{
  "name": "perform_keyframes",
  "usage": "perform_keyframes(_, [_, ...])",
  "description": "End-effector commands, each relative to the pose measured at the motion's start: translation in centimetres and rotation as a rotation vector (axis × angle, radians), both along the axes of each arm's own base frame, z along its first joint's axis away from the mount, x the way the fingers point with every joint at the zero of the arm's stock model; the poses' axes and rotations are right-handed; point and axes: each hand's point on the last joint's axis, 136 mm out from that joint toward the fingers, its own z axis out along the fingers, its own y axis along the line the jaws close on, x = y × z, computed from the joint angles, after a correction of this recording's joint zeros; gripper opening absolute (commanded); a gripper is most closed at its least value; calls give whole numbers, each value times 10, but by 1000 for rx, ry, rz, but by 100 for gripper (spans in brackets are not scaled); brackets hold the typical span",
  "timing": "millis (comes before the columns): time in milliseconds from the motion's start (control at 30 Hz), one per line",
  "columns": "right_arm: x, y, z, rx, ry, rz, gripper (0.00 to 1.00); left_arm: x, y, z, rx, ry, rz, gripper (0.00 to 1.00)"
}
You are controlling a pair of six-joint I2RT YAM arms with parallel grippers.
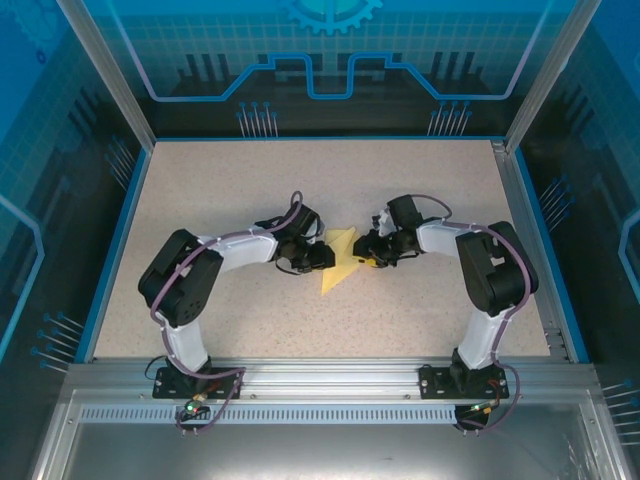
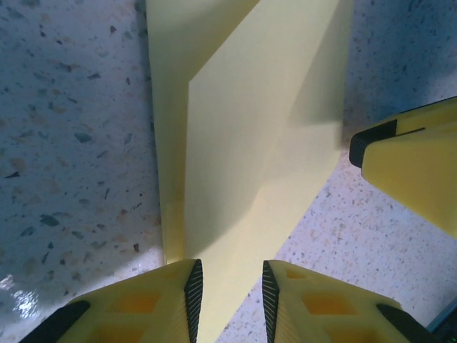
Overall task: Fold a paper plane with a square sheet of paper (pick it up from the middle)
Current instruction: Fourth fold the wing at the center of the table.
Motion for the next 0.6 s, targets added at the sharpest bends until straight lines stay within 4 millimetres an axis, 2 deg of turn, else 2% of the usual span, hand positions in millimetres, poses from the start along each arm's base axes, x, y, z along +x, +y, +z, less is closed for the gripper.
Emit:
perform_keyframes(0, [-12, 2, -14, -21, 53, -8, 35, 3, -2, -8, 20, 17, -26, 31])
perform_keyframes(100, [-14, 0, -15, -40, 51, -16, 35, 2, -1, -12, 31, 27, -25, 31])
perform_keyframes(300, [-11, -3, 1, -64, 4, -17, 36, -1, 4, -20, 56, 43, -30, 29])
perform_keyframes(567, [-16, 1, -24, -92, 84, -20, 35, -4, 2, -24, 49, 58, -33, 29])
